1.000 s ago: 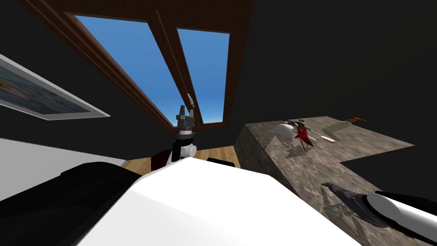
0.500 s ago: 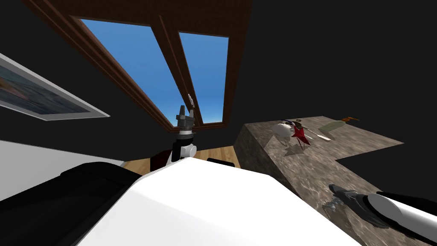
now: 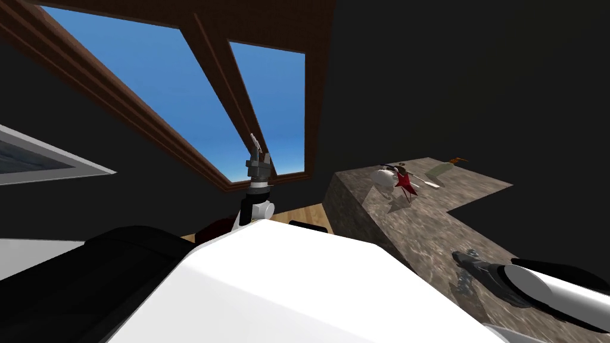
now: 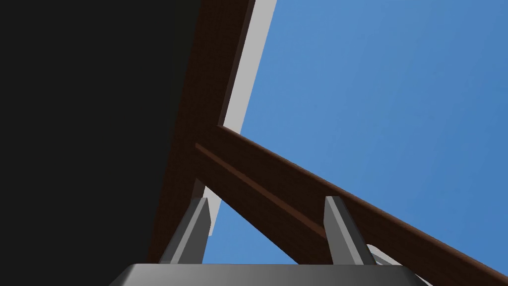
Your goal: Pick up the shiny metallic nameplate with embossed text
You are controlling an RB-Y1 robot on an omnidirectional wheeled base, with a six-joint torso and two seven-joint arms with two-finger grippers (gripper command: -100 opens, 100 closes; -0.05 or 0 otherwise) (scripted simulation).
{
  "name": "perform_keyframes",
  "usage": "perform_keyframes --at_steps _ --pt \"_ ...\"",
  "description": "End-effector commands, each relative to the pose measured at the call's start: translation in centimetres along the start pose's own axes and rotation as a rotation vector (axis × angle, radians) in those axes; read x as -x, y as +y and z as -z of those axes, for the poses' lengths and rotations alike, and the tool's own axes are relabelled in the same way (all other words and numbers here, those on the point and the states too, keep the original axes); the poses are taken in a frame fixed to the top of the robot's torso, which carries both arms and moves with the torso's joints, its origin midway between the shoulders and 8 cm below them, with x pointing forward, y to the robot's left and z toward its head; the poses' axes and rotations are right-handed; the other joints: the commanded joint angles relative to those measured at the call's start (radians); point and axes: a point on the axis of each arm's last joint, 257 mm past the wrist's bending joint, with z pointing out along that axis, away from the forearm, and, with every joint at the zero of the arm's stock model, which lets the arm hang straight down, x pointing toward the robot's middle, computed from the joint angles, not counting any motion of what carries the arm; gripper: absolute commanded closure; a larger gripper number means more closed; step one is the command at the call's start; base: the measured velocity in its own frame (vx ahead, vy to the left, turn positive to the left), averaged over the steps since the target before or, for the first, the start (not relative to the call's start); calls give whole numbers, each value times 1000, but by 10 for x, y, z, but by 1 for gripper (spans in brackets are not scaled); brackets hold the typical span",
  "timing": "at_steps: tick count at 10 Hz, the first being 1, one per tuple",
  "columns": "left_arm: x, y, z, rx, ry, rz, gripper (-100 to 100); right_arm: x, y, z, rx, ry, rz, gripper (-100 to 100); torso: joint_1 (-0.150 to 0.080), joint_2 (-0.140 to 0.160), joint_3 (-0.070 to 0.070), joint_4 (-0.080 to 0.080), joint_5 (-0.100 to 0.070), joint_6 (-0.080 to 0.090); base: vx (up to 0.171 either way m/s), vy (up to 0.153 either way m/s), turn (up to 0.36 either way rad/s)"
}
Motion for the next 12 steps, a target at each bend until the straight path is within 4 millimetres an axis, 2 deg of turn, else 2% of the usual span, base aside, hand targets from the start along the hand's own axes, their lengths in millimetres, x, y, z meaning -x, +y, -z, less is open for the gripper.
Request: perform_keyframes --at_steps 1,3,4,8,10,12 --pt "0 0 0 0 0 0 0 -2 15 5 15 -1 22 100 0 0 0 0 0 0 123 -47 -250" --pt "0 0 0 0 0 0 0 -3 26 9 23 -9 65 100 -1 -1 -1 0 0 0 99 -34 -217" --pt "0 0 0 0 0 0 0 -11 34 9 37 2 87 100 -1 0 0 0 1 3 75 -18 -148" --pt "0 0 0 0 0 0 0 -22 62 20 71 0 160 100 1 0 0 0 1 4 91 -14 -193" --pt "0 0 0 0 0 0 0 -29 84 31 98 -9 206 100 2 0 0 0 1 4 134 -8 -335" --pt "0 0 0 0 0 0 0 -36 98 38 119 -10 239 100 1 -1 0 0 1 2 102 -11 -200"
